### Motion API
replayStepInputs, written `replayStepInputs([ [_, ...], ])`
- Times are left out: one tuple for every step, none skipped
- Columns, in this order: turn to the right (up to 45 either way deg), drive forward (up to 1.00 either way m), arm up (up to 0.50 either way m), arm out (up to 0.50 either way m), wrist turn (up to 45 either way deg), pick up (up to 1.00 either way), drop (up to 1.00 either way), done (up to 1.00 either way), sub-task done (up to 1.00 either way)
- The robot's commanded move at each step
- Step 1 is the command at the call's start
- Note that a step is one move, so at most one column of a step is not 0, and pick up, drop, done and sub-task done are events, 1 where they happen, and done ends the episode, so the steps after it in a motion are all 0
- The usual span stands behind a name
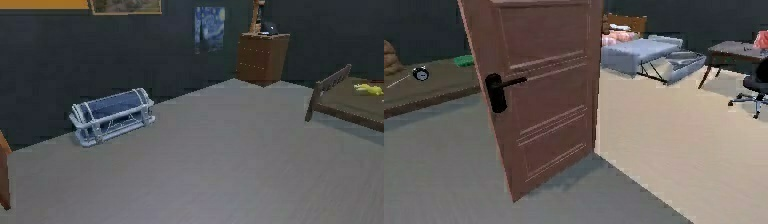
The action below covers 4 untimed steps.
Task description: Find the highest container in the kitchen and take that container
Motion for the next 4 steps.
replayStepInputs([
  [0.0, 0.3, 0.0, 0.0, 0.0, 0.0, 0.0, 0.0, 0.0],
  [-45.0, 0.0, 0.0, 0.0, 0.0, 0.0, 0.0, 0.0, 0.0],
  [-27.0, 0.0, 0.0, 0.0, 0.0, 0.0, 0.0, 0.0, 0.0],
  [-3.0, 0.0, 0.0, 0.0, 0.0, 0.0, 0.0, 0.0, 0.0],
])
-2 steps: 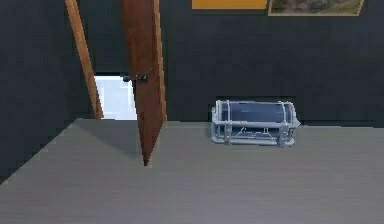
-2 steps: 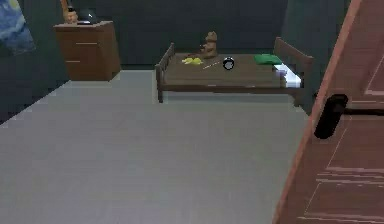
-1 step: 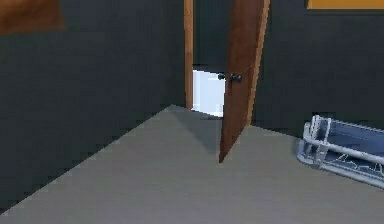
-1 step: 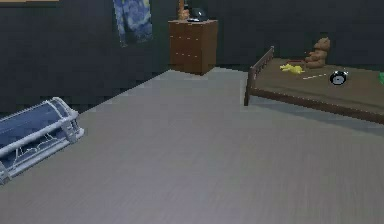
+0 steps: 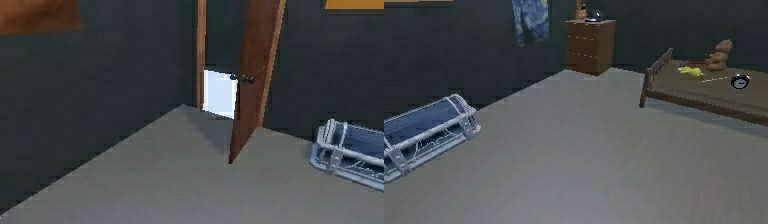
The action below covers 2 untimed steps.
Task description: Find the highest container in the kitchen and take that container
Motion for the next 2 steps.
replayStepInputs([
  [0.0, 0.6, 0.0, 0.0, 0.0, 0.0, 0.0, 0.0, 0.0],
  [-45.0, 0.0, 0.0, 0.0, 0.0, 0.0, 0.0, 0.0, 0.0],
])
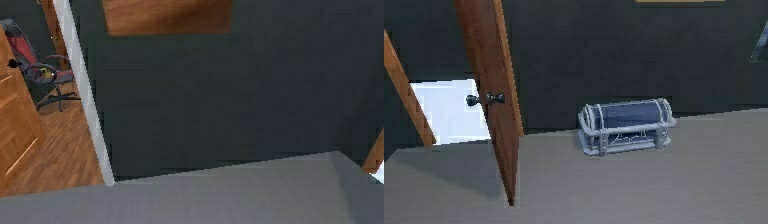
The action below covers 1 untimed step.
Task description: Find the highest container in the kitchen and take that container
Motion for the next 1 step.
replayStepInputs([
  [-6.0, 0.0, 0.0, 0.0, 0.0, 0.0, 0.0, 0.0, 0.0],
])
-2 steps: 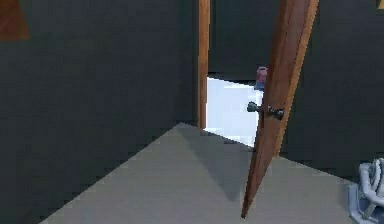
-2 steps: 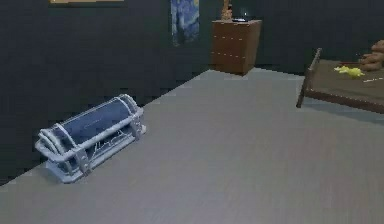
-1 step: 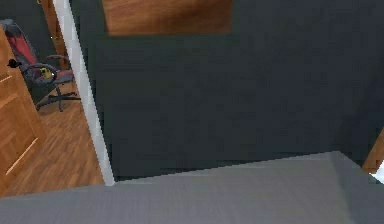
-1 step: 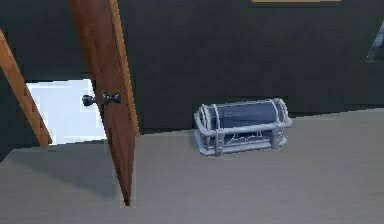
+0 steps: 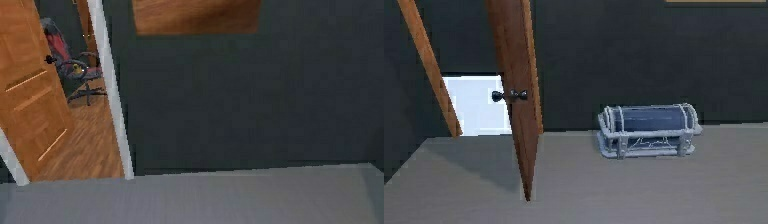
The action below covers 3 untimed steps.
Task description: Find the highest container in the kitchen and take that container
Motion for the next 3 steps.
replayStepInputs([
  [0.0, 0.3, 0.0, 0.0, 0.0, 0.0, 0.0, 0.0, 0.0],
  [-45.0, 0.0, 0.0, 0.0, 0.0, 0.0, 0.0, 0.0, 0.0],
  [-3.0, 0.0, 0.0, 0.0, 0.0, 0.0, 0.0, 0.0, 0.0],
])
